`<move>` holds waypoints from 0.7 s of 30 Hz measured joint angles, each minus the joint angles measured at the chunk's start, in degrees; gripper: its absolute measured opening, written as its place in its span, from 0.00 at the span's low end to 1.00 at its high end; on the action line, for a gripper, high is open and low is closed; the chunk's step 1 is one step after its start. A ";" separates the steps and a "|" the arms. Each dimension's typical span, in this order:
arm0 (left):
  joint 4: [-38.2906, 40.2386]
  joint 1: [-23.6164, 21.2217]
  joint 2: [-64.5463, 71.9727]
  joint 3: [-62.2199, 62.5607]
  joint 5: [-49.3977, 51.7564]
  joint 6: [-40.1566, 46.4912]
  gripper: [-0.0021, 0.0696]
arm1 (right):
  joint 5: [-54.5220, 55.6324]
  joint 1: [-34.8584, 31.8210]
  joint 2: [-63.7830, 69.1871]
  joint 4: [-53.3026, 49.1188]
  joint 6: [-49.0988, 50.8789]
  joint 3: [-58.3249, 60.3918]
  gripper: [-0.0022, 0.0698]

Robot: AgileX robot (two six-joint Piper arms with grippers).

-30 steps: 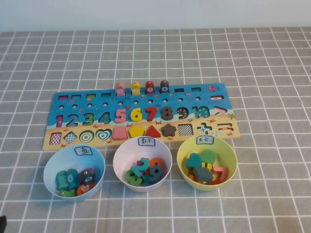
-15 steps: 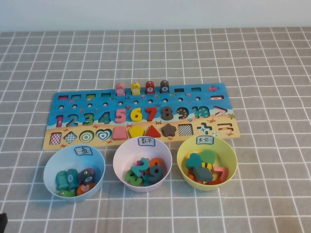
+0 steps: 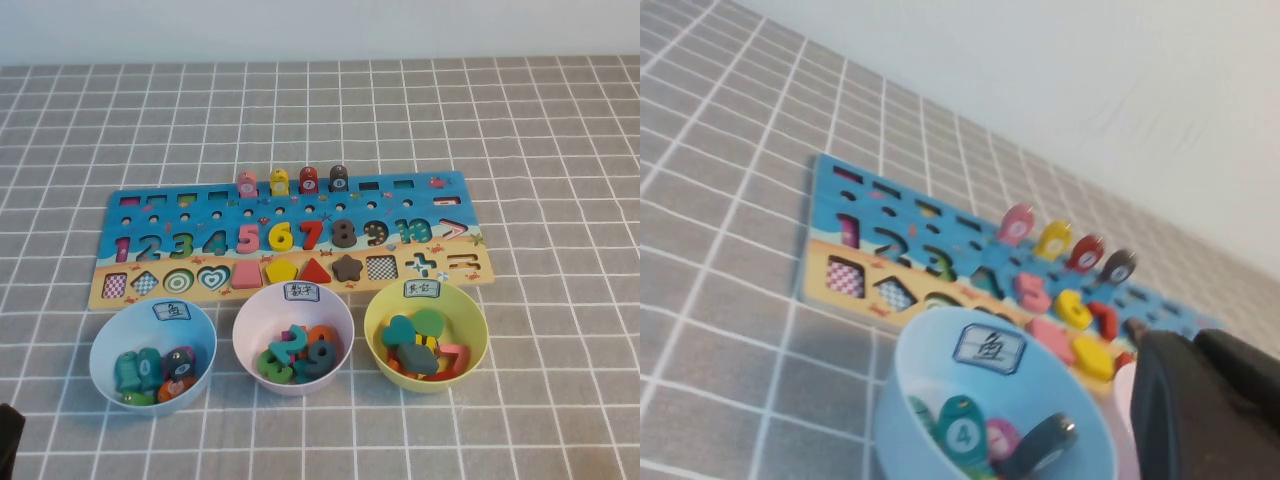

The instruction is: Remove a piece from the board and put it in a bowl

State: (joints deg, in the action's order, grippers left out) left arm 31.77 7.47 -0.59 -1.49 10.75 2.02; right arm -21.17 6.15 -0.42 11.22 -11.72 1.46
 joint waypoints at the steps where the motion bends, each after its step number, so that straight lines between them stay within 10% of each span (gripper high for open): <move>1: 1.80 0.00 0.00 0.00 -0.58 -0.23 0.02 | 0.00 0.00 0.00 0.00 0.00 0.00 0.01; 21: 4.15 0.00 15.98 15.20 7.71 -1.45 0.02 | 0.00 0.00 0.00 0.00 0.00 0.00 0.01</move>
State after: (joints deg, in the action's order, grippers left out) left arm 35.92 7.47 15.39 13.70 18.46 0.57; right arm -21.17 6.15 -0.42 11.22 -11.72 1.46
